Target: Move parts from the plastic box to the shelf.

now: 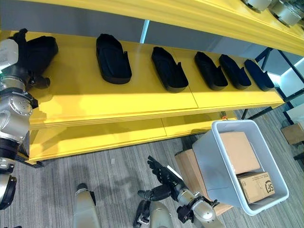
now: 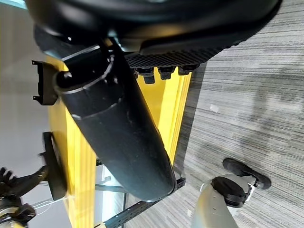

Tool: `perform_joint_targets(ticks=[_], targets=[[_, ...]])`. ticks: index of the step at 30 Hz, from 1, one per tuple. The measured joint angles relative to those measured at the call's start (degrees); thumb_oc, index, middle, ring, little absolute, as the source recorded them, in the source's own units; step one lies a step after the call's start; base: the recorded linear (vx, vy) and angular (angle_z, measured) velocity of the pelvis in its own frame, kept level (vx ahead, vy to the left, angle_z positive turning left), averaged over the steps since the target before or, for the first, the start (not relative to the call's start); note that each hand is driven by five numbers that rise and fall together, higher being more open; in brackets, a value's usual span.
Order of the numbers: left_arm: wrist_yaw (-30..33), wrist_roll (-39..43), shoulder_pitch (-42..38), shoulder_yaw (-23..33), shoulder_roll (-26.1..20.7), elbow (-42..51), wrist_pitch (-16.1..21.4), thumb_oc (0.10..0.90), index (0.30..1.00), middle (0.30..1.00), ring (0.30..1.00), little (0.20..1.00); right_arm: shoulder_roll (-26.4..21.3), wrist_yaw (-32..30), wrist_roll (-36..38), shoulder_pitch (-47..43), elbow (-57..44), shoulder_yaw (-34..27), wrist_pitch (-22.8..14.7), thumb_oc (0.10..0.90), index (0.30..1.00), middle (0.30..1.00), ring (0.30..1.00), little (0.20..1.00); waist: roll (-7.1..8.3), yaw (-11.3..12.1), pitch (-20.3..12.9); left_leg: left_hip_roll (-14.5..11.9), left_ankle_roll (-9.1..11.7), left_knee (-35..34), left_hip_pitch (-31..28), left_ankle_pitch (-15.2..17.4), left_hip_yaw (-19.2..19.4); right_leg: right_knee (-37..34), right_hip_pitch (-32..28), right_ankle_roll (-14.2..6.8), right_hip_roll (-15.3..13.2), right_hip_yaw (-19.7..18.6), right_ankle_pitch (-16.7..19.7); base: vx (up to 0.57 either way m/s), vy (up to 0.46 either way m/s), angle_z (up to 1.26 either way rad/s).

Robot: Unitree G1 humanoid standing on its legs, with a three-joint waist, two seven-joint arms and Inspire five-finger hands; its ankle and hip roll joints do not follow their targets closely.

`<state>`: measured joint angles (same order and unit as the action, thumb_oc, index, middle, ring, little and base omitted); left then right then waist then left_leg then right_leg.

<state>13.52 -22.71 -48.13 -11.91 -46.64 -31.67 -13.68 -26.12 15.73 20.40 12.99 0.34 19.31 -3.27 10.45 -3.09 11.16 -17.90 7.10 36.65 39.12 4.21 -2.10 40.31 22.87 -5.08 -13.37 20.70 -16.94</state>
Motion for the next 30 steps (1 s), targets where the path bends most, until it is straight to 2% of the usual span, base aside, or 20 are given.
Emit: perform_joint_targets(ticks=[9,12,16,26,30], targets=[[2.8,15.0,0.0,0.2,2.9,-2.6,0.6,0.9,1.0,1.0,1.0,1.0,0.0,0.0,0.0,-0.5,0.0,0.3,0.0,0.9,1.0,1.0,1.0,1.0,-0.14,-0.2,0.0,0.0,-0.1,0.1,-0.1,-0.1,0.1,0.2,0.0,0.0,-0.1,0.0,0.0,0.0,0.0,0.0],[4.8,21.2,0.5,2.4,6.5,-3.8,2.6,0.9,1.0,1.0,1.0,1.0,0.0,-0.5,0.0,0.0,0.1,0.3,0.0,0.9,1.0,1.0,1.0,1.0,-0.5,0.0,0.1,0.1,-0.1,0.1,-0.1,-0.1,0.1,0.4,0.0,0.0,-0.2,0.0,0.0,0.0,0.0,0.0],[5.1,30.5,2.1,2.6,8.9,-5.2,4.4,0.9,1.0,1.0,1.0,1.0,-0.1,-1.0,0.0,-0.4,0.1,0.7,0.0,0.9,1.0,1.0,1.0,1.0,-0.57,-0.3,0.1,0.1,-0.1,0.2,-0.1,-0.1,-0.1,0.7,0.0,0.1,-0.2,0.0,-0.1,0.0,0.0,0.0],[7.0,45.1,2.0,5.9,9.3,-6.5,10.3,0.9,1.0,1.0,1.0,1.0,-0.6,-1.5,-0.1,-0.2,0.1,2.4,0.0,0.9,1.0,1.0,1.0,1.0,-0.46,-0.7,0.0,0.1,0.1,0.2,0.2,-0.2,-0.5,0.8,0.0,0.1,-0.1,0.3,-0.1,0.0,0.0,0.0],[8.2,48.9,2.0,6.9,9.4,-6.5,11.0,0.9,1.0,1.0,1.0,1.0,-0.6,-1.8,0.0,-0.1,0.1,2.5,0.0,0.9,1.0,1.0,1.0,1.0,-0.43,-0.6,0.0,0.2,0.1,0.2,0.5,-0.2,-0.7,0.8,0.0,0.1,-0.1,0.5,-0.1,0.0,-0.001,0.02]])
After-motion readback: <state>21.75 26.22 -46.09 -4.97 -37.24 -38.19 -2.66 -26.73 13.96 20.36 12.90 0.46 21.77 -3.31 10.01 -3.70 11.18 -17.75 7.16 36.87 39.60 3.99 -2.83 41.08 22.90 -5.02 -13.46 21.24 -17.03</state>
